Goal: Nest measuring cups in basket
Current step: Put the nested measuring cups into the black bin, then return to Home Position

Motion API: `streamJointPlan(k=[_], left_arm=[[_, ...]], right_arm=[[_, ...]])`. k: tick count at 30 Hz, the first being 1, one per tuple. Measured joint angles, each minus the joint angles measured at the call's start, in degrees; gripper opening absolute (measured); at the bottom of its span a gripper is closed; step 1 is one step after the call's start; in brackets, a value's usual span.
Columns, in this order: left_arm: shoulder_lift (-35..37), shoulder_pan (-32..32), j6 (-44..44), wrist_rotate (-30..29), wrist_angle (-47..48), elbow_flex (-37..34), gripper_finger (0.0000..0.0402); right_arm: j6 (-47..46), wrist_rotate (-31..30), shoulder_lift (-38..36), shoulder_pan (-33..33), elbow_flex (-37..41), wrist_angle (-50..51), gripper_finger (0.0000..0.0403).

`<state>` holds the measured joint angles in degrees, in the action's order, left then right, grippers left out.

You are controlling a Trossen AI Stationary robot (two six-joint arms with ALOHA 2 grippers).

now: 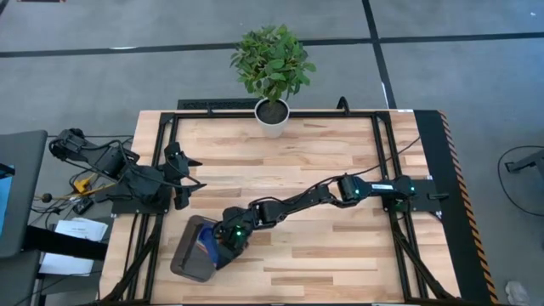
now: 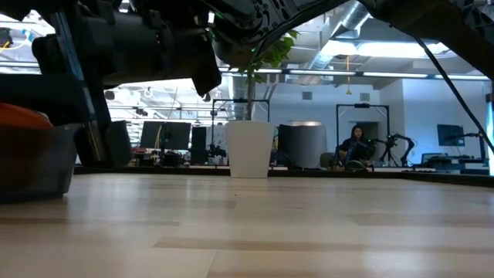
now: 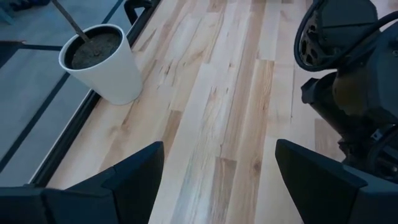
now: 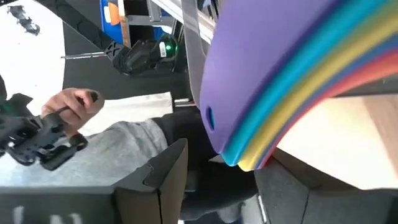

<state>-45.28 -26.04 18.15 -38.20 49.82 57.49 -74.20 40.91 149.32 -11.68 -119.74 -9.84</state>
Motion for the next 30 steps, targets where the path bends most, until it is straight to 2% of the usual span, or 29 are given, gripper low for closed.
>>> streamJointPlan(k=[8, 19, 24, 30], left_arm=[[0.0, 0.0, 0.1, 0.0, 0.0, 0.0, 0.03], [0.0, 0.0, 0.1, 0.4, 0.7, 0.0, 0.03], [0.0, 0.0, 0.1, 0.4, 0.8, 0.0, 0.03], [0.0, 0.0, 0.6, 0.5, 0.9, 0.0, 0.03]], right_arm=[[-7.1, 1.3, 0.0, 0.1, 0.0, -3.0, 0.0198], [-11.1, 4.5, 0.0, 0.1, 0.0, -2.6, 0.0229], [-11.6, 7.1, 0.0, -0.2, 0.0, -2.6, 0.0225], [-11.9, 7.1, 0.0, -1.0, 0.0, -2.6, 0.0212]])
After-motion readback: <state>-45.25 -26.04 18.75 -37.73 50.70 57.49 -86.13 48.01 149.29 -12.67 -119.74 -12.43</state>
